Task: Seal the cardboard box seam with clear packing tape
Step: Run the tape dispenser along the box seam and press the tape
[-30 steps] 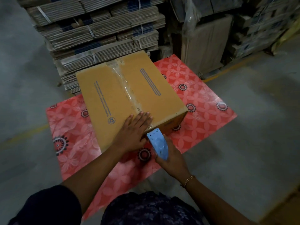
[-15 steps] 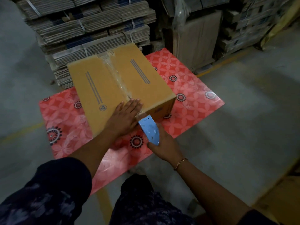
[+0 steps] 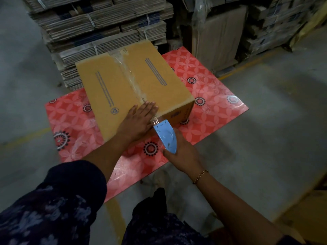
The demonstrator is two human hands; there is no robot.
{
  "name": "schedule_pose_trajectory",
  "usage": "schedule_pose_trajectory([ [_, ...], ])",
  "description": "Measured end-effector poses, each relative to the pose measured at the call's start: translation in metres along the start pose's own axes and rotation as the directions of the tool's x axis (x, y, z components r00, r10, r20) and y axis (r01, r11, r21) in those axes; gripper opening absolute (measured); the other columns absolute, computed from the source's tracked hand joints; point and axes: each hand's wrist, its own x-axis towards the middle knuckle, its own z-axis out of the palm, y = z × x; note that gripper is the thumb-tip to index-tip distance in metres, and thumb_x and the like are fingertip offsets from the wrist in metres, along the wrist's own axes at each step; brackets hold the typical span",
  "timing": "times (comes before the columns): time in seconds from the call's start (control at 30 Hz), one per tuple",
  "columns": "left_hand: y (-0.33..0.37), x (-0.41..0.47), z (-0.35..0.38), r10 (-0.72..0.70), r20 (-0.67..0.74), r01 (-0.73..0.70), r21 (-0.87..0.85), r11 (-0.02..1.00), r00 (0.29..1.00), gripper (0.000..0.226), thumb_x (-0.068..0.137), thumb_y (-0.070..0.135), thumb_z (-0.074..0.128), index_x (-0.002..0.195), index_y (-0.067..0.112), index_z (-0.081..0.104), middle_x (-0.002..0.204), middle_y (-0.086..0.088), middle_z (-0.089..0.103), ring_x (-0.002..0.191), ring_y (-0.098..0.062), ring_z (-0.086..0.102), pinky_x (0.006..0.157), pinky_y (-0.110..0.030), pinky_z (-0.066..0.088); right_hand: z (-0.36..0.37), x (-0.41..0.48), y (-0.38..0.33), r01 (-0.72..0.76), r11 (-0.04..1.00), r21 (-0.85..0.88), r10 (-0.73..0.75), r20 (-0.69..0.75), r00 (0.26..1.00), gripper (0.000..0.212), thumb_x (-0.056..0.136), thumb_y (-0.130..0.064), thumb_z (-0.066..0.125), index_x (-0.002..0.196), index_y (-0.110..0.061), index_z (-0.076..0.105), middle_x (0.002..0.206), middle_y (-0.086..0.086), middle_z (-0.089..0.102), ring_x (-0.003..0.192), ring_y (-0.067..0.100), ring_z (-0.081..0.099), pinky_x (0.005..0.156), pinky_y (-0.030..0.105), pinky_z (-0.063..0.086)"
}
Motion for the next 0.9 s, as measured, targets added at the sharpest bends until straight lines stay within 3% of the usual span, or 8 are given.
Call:
schedule_pose_trajectory([
  [0.2, -0.001, 0.003, 0.003, 0.0, 0.004, 0.0, 0.016, 1.0, 1.0, 0.068, 0.103, 0.05, 0.027, 0.162, 0.025, 0.005, 0.172, 0.002, 0.007, 0.159, -0.018, 0.008, 0.126, -0.05, 0.015, -0.005, -0.011, 0.003, -0.012, 1.0, -0.02, 0.012, -0.005, 1.0, 0.076, 0.081, -0.041, 0.07, 0.147, -0.033, 0.034, 0.126, -0.005, 0.067, 0.107, 0.02, 0.066, 0.081, 0.041, 0.057],
  [0.33, -0.002, 0.003, 0.003, 0.002, 0.0, -0.002, -0.005, 1.0, 1.0, 0.07, 0.099, 0.055, 0.012, 0.162, 0.025, 0.008, 0.172, 0.001, 0.009, 0.158, -0.019, 0.01, 0.125, -0.051, 0.016, -0.008, -0.016, 0.007, -0.028, 0.997, -0.079, 0.03, 0.026, 0.999, 0.079, 0.082, -0.045, 0.069, 0.15, -0.029, 0.032, 0.128, -0.003, 0.066, 0.106, 0.021, 0.066, 0.081, 0.038, 0.055],
  [0.53, 0.0, 0.003, 0.003, -0.007, -0.027, 0.007, -0.009, 1.0, 1.0, 0.069, 0.102, 0.056, 0.022, 0.162, 0.024, 0.014, 0.171, 0.0, 0.014, 0.158, -0.02, 0.014, 0.124, -0.051, 0.019, -0.012, -0.004, 0.0, -0.032, 0.983, -0.183, 0.052, 0.106, 0.993, 0.079, 0.084, -0.045, 0.066, 0.151, -0.023, 0.031, 0.123, 0.005, 0.067, 0.102, 0.026, 0.066, 0.079, 0.038, 0.054],
  [0.73, 0.001, 0.002, 0.003, -0.003, -0.038, 0.002, -0.012, 1.0, 0.999, 0.069, 0.102, 0.056, 0.014, 0.162, 0.023, 0.012, 0.172, -0.001, 0.013, 0.158, -0.021, 0.013, 0.125, -0.051, 0.017, -0.014, 0.008, -0.001, -0.074, 0.949, -0.305, 0.128, 0.16, 0.979, 0.079, 0.084, -0.049, 0.065, 0.149, -0.02, 0.031, 0.115, 0.01, 0.068, 0.098, 0.032, 0.066, 0.077, 0.041, 0.055],
  [0.9, 0.003, 0.002, 0.001, -0.006, -0.052, 0.004, -0.045, 0.999, 0.999, 0.07, 0.101, 0.057, 0.008, 0.161, 0.023, 0.017, 0.171, -0.002, 0.017, 0.158, -0.021, 0.015, 0.124, -0.052, 0.019, -0.021, 0.025, -0.015, -0.043, 0.9, -0.433, 0.145, 0.204, 0.968, 0.068, 0.082, -0.055, 0.06, 0.137, -0.017, 0.044, 0.113, 0.011, 0.069, 0.099, 0.034, 0.067, 0.08, 0.041, 0.055],
])
